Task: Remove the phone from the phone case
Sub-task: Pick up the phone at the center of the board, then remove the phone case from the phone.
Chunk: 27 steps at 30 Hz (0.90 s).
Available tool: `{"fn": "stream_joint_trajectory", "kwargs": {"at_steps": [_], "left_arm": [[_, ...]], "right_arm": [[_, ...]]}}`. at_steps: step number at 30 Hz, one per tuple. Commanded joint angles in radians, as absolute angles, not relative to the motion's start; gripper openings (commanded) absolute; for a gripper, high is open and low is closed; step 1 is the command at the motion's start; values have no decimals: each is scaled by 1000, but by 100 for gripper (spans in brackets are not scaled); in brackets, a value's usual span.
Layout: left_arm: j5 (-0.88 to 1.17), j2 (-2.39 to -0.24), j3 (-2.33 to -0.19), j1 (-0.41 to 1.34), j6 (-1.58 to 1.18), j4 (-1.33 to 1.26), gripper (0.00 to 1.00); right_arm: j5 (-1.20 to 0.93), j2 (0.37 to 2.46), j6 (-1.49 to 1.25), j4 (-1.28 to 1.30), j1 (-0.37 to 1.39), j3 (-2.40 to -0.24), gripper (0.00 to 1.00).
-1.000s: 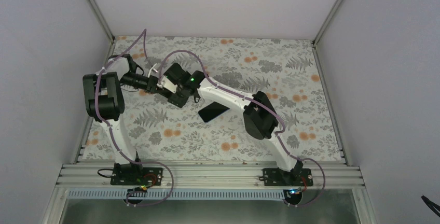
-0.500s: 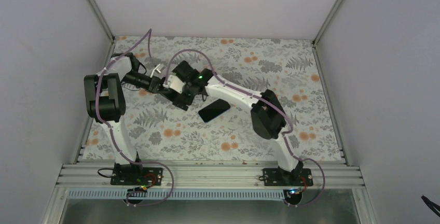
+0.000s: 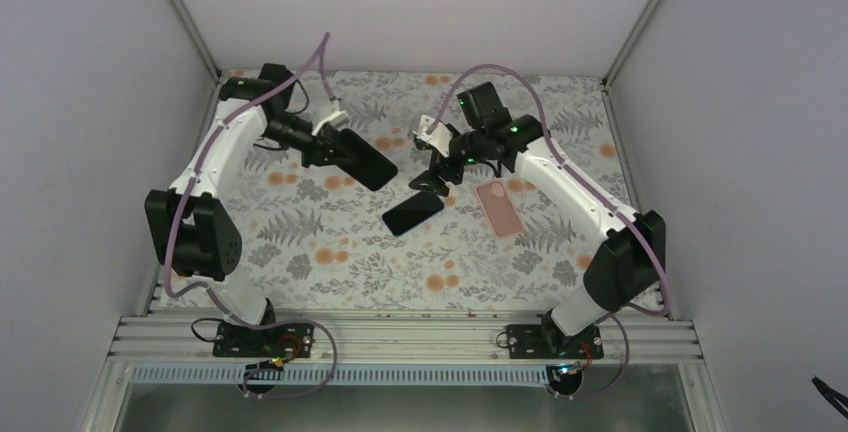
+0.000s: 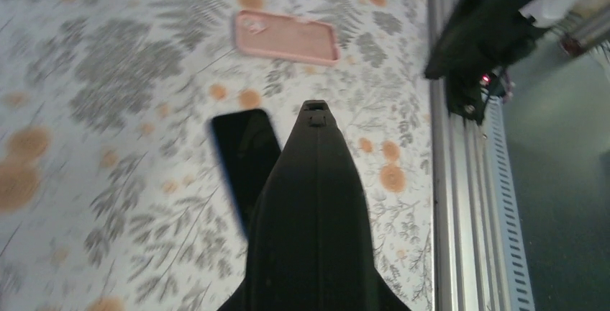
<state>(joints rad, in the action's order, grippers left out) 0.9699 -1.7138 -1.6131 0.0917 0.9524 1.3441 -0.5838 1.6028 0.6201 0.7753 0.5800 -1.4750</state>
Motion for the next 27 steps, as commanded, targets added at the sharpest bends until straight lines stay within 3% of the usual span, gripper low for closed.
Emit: {"fn": "stream_joint_trajectory", "kwargs": {"at_steps": [1,27], "left_arm": [[1015,-1654,-1643,167,1026,1357,2],[951,-1582,-1599,316,989,1358,2]], "right_arm": [[-677,1557,708,706,565,-1397,100],[-778,1655,759,810,512,-1442,98]]}}
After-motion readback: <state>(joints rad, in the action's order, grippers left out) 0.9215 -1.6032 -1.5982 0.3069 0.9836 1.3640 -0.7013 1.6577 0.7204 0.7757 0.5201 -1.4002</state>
